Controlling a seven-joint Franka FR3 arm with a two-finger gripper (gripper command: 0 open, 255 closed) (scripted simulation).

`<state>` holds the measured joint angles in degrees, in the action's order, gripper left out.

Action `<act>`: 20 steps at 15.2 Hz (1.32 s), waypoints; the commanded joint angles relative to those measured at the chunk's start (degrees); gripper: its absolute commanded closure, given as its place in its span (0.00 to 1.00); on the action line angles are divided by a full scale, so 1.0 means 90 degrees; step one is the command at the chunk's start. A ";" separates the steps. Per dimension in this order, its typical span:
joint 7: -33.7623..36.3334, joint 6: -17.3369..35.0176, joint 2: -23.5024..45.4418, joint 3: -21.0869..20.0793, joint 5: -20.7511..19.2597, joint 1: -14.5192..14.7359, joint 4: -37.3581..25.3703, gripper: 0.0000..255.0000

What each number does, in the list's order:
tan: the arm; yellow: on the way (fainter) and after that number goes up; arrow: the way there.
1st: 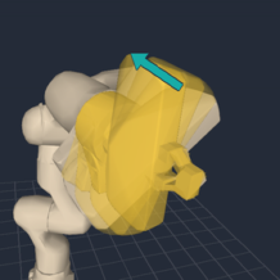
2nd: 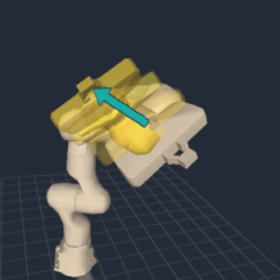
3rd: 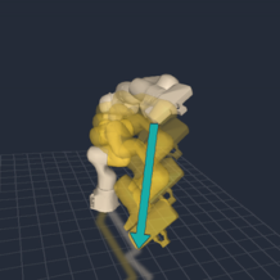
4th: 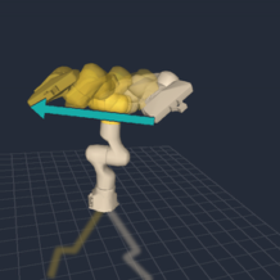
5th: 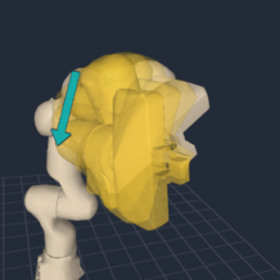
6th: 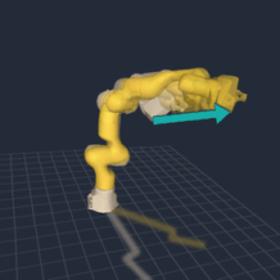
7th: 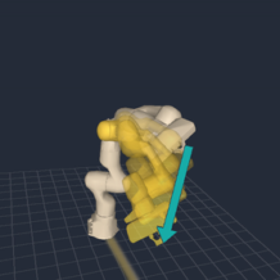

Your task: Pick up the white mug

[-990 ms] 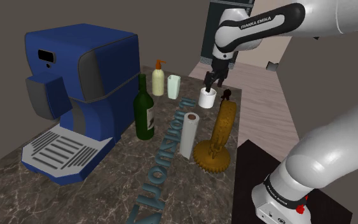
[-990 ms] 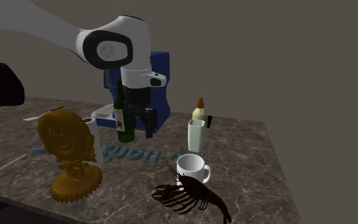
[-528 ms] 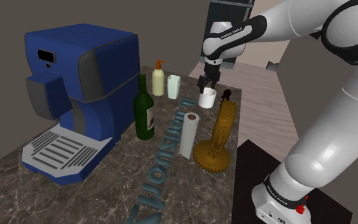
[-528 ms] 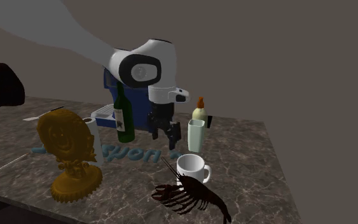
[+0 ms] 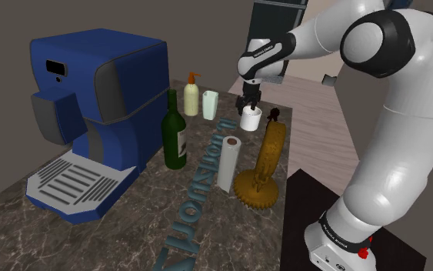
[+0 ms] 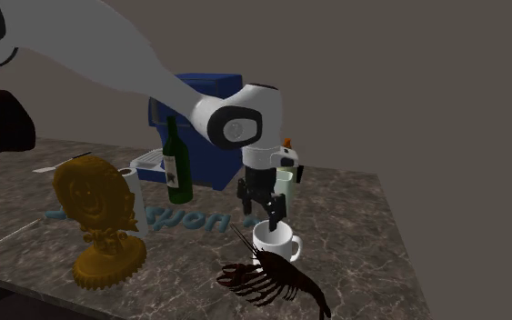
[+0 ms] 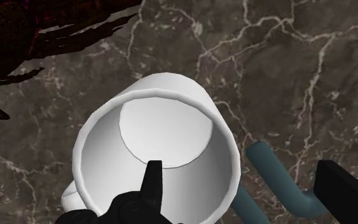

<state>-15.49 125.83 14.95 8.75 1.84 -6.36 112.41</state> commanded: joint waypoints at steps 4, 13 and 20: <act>-0.0034 0.0352 0.0282 -0.0015 0.0053 -0.0020 0.0072 0.00; -0.0039 0.0453 0.0360 -0.0022 0.0069 -0.0023 0.0095 1.00; -0.0026 0.0249 0.0213 -0.0010 0.0039 -0.0016 0.0036 1.00</act>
<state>-15.83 128.59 17.32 8.65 2.29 -6.57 112.83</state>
